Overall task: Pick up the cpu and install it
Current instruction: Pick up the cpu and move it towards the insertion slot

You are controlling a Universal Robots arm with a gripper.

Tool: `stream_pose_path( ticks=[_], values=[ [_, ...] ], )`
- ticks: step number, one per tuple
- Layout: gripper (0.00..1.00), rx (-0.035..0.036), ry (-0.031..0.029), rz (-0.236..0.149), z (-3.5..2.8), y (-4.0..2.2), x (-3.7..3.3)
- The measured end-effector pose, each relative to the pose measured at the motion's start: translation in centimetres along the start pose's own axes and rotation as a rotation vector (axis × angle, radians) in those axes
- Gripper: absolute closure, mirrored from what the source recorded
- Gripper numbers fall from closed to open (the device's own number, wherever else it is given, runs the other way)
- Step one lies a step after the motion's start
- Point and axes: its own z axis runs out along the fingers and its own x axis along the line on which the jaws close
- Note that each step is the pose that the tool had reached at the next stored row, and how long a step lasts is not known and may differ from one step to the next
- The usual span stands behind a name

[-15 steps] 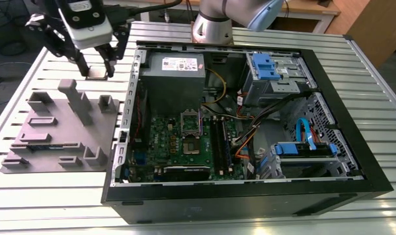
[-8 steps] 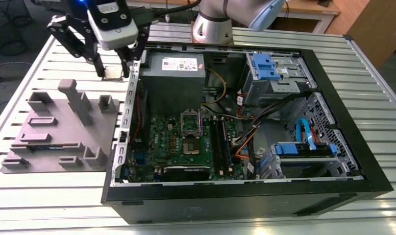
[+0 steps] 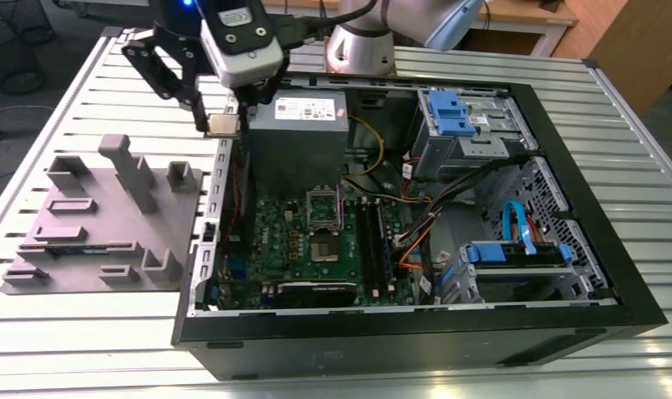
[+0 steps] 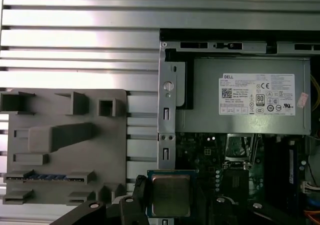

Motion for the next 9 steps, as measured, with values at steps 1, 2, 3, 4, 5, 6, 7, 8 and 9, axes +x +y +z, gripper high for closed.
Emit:
stream_pose_path(
  ticks=[1,2,3,4,5,6,7,8,9],
  values=[
    [0.52,0.0000,0.0004,0.000,-0.01,-0.01,-0.35],
    [0.52,0.0000,0.0008,0.000,-0.02,-0.01,-0.74],
    [0.52,-0.0001,0.0012,0.000,-0.03,-0.02,-1.15],
    [0.52,-0.0001,0.0016,0.000,-0.04,-0.03,-1.53],
    [0.52,0.0000,0.0020,0.000,-0.05,-0.04,-1.91],
    [0.52,0.0000,0.0024,0.000,-0.06,-0.05,-2.29],
    [0.52,0.0000,0.0028,0.000,-0.07,-0.06,-2.66],
    [0.52,0.0000,0.0032,0.000,-0.08,-0.06,-3.03],
    [0.52,-0.0001,0.0035,0.000,-0.09,-0.07,-3.40]
  ],
)
